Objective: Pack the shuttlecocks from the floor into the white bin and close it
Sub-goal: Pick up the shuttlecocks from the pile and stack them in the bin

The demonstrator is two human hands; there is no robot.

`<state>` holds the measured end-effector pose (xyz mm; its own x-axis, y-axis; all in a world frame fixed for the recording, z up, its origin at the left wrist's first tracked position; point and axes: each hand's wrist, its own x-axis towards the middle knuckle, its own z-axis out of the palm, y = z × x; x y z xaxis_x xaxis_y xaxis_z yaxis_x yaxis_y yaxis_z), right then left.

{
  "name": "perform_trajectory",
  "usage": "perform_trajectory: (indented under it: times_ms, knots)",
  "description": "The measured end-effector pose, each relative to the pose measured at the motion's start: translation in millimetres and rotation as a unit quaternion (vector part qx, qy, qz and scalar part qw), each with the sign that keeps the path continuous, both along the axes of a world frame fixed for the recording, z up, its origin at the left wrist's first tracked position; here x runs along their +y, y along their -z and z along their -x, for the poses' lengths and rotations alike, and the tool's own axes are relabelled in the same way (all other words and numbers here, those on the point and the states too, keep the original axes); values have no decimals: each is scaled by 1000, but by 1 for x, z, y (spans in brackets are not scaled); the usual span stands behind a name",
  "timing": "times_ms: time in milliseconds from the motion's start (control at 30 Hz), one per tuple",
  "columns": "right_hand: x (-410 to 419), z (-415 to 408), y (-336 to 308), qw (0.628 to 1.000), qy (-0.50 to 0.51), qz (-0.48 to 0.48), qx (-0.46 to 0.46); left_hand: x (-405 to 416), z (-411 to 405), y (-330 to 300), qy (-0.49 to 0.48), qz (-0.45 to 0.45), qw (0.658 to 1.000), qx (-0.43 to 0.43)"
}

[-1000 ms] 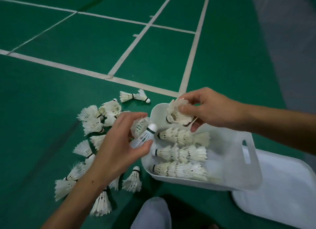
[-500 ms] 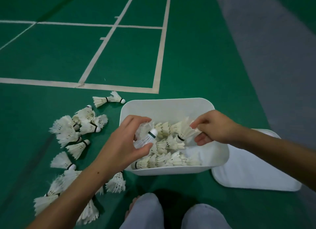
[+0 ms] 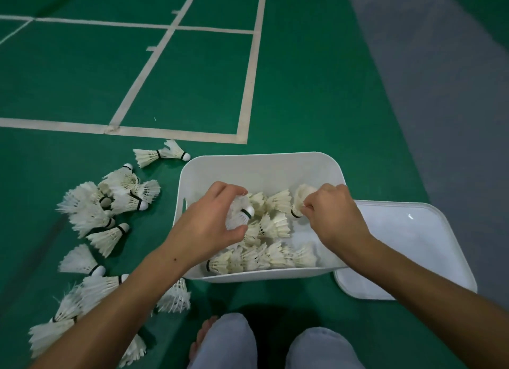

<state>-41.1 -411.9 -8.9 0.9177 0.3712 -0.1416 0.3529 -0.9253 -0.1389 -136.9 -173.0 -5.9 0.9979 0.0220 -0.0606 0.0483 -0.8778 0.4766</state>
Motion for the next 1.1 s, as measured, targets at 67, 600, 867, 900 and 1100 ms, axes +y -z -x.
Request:
perform_trajectory:
  times_ms: [67,600,867,900,1100]
  knots:
    - [3,0,3,999,27,10,-14,-2,-5,5,3,-14,1000,15]
    - [17,-33,57,920,251,-177,242,0,-25,21,30,-66,992,100]
    - [24,-27,61,874,227,-163,397,-5,-21,19,-5,23,997,75]
    - [25,-27,58,888,208,-143,384,-6,-20,18,-12,43,997,66]
    - [30,-3,9,976,66,-89,188,-8,-16,12,-72,161,984,-12]
